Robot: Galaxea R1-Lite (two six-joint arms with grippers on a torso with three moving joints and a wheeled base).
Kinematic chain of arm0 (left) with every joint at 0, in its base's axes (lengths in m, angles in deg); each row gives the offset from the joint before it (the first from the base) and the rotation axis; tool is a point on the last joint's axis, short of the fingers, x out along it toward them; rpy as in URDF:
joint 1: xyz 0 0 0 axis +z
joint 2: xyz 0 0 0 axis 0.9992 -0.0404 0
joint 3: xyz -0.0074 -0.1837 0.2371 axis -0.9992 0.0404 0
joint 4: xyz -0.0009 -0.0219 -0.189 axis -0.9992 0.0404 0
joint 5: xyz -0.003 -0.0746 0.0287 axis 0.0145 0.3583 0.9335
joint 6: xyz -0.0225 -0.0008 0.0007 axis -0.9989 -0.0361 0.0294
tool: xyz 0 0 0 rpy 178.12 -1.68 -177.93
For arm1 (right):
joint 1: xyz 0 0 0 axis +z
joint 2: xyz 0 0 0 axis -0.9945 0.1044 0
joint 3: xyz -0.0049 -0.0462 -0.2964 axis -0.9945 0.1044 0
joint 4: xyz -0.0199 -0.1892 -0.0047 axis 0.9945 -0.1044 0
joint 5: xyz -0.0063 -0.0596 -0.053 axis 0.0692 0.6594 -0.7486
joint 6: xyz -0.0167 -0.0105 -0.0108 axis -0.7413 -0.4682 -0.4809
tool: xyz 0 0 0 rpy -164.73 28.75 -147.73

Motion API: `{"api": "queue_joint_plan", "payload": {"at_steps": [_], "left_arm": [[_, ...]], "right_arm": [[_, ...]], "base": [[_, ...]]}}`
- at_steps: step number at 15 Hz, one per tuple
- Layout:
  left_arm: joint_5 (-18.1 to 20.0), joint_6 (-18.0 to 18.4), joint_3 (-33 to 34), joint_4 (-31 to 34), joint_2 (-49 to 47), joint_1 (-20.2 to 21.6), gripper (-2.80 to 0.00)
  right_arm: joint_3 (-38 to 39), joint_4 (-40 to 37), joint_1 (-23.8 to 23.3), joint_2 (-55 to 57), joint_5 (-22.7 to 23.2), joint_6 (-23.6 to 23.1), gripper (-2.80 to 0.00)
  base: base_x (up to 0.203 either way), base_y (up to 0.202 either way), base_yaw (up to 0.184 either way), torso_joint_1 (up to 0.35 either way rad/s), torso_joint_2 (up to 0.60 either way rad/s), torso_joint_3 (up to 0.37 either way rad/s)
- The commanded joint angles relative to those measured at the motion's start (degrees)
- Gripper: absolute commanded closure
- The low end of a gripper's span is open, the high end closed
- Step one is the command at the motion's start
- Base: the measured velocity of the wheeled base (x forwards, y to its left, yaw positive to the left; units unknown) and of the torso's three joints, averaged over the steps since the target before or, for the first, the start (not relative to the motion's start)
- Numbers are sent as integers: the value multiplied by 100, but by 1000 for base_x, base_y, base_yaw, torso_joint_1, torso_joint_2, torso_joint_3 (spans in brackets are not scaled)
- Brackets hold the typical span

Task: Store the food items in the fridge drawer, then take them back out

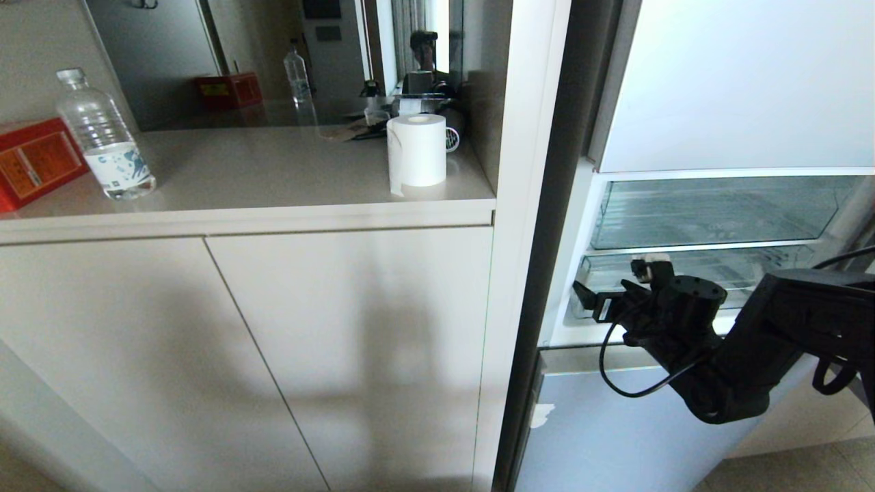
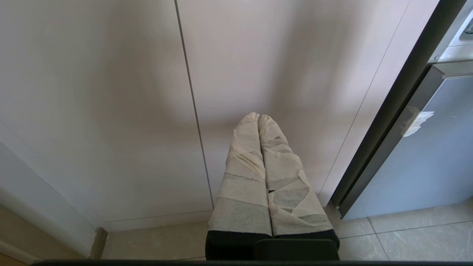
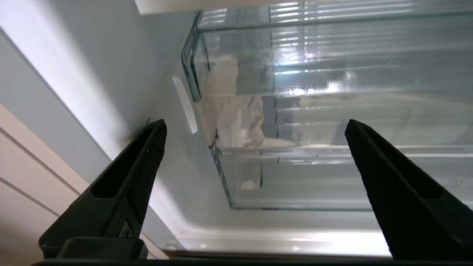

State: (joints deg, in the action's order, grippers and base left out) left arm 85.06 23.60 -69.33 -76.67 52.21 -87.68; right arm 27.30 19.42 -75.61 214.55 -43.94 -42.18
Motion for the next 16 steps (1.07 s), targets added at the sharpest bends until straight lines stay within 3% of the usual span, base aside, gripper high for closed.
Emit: {"api": "queue_joint_plan", "payload": {"at_steps": [1,10,11,16], "left_arm": [[-2,2,-1,2,0,0,0],[-2,2,-1,2,0,0,0],[-2,2,-1,2,0,0,0],[-2,2,-1,2,0,0,0]], "right_arm": [[-61,44,4,13,0,2,-280],[-454,-8,169,237,-157,2,-280],[-483,-9,197,277,-158,2,0],[-483,-9,393,294,-195,2,0]], "base": [[0,0,0,0,0,0],[0,0,0,0,0,0],[0,0,0,0,0,0],[0,0,0,0,0,0]]}}
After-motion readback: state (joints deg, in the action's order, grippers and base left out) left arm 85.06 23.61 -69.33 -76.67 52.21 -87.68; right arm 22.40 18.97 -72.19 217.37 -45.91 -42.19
